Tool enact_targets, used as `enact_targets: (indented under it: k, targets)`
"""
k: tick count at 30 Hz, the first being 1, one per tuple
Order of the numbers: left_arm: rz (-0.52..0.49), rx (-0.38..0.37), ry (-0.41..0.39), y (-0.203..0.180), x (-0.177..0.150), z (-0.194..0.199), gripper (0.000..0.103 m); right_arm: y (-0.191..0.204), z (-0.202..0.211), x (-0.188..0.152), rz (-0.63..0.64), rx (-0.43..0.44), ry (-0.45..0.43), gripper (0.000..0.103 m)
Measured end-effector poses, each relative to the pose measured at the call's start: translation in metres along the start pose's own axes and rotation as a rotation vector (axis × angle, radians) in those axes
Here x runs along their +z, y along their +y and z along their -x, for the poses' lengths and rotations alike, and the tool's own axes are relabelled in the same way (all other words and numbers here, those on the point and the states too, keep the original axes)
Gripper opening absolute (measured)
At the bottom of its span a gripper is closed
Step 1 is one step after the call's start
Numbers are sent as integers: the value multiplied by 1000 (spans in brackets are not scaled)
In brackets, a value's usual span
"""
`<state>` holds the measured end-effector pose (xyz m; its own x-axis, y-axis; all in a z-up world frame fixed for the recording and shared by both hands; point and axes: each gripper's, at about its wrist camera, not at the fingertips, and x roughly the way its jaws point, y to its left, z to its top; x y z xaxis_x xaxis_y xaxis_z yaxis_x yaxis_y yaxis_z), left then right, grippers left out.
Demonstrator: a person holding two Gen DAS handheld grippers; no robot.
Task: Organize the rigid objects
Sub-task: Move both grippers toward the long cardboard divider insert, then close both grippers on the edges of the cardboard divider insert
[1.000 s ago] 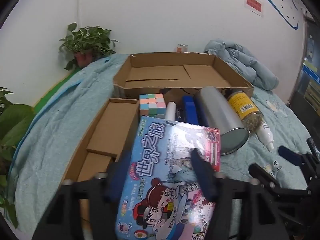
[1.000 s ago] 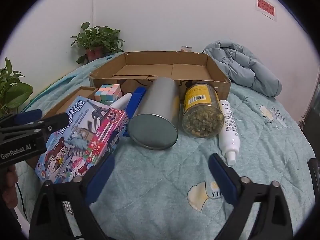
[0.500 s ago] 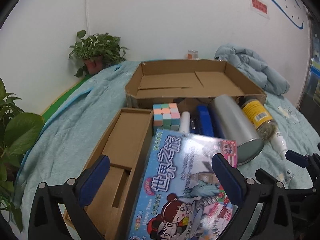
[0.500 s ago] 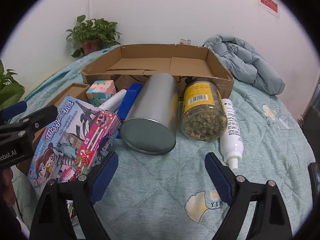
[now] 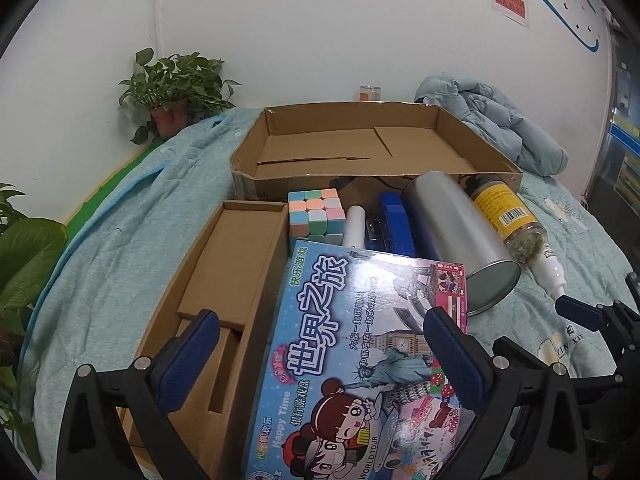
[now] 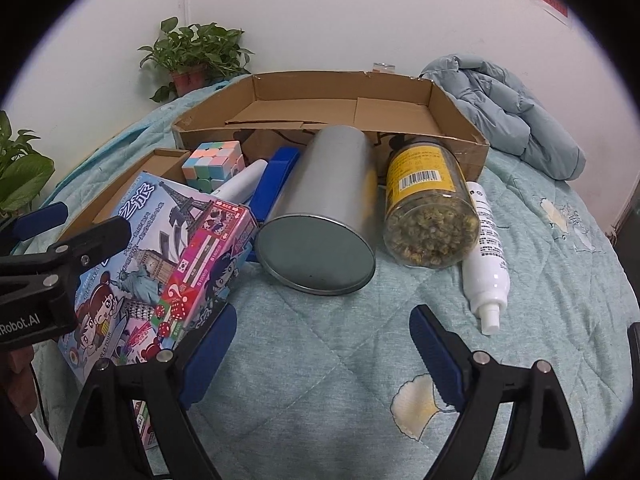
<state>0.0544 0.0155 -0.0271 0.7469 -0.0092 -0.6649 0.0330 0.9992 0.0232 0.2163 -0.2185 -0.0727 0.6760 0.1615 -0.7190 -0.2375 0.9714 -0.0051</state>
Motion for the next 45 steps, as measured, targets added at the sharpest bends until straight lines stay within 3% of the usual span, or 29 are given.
enact_targets:
  k: [21, 25, 28, 32, 38, 41, 43, 45]
  targets:
    - [14, 17, 29, 8, 0, -5, 103, 5, -5, -4, 21, 33, 31, 89]
    - [62, -21, 56, 35, 2, -3, 103, 12, -6, -1, 38, 56, 27, 89]
    - [38, -7, 58, 54, 3, 4, 103, 21, -3, 4, 46, 82, 15, 88]
    - [28, 15, 66, 87, 1, 12, 103, 35, 7, 12, 69, 182, -15, 88]
    - [154, -6, 107, 155, -12, 11, 102, 68, 21, 20, 113, 327, -22, 88]
    - [194, -66, 134, 176, -22, 4, 91, 92, 18, 22, 123, 423, 28, 88]
    - [211, -121, 161, 186, -28, -1, 65, 108, 15, 23, 116, 481, 73, 88]
    - [222, -158, 187, 192, -33, -4, 50, 125, 16, 23, 122, 529, 95, 88]
